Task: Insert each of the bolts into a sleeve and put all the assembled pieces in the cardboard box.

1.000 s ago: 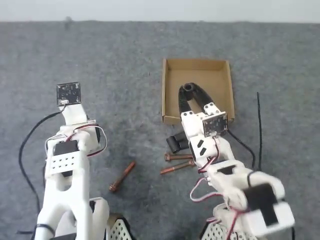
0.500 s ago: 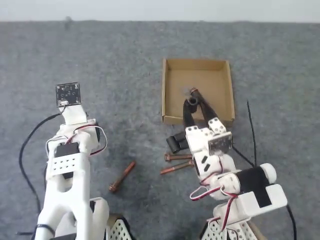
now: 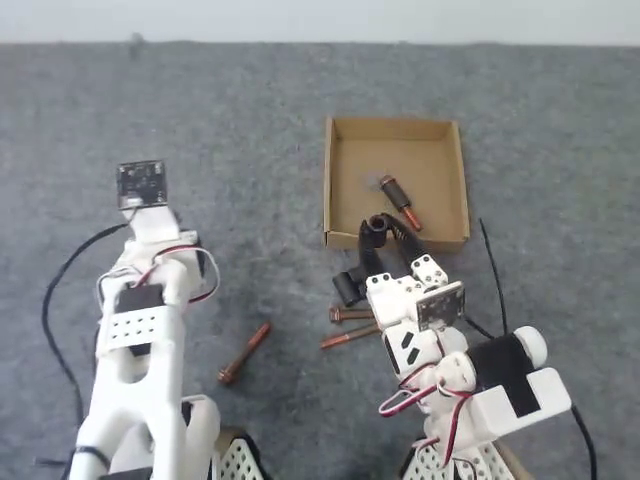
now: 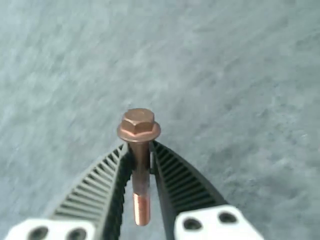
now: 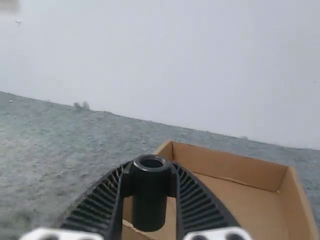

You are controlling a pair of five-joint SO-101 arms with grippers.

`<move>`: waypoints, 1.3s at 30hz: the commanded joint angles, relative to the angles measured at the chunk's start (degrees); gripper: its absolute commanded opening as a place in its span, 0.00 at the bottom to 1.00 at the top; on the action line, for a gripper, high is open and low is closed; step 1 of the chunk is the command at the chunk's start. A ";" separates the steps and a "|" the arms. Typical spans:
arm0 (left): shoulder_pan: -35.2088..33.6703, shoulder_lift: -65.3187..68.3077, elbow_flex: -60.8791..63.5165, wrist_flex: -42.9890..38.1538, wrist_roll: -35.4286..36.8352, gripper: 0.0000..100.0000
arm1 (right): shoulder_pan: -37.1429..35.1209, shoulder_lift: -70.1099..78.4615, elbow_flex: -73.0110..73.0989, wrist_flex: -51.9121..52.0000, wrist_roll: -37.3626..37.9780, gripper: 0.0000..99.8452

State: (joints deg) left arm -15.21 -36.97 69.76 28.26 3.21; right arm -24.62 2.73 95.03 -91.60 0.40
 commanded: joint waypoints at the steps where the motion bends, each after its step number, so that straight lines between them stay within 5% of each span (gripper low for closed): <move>1: 6.33 -0.97 -1.19 -8.00 0.62 0.01 | -0.31 -0.04 1.23 0.04 -3.34 0.01; 22: 33.85 -0.97 -1.80 -39.91 0.70 0.01 | -0.31 -0.04 1.23 0.22 -3.78 0.01; 31: 40.79 -0.97 -11.91 -29.36 1.85 0.01 | -0.40 -0.04 1.23 0.31 -3.78 0.01; 39: 42.37 -0.97 -22.90 -12.13 17.32 0.01 | -0.31 0.04 1.23 0.31 -3.78 0.01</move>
State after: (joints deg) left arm 26.90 -36.97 54.02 9.01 13.85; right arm -24.79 2.73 95.03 -91.52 -2.86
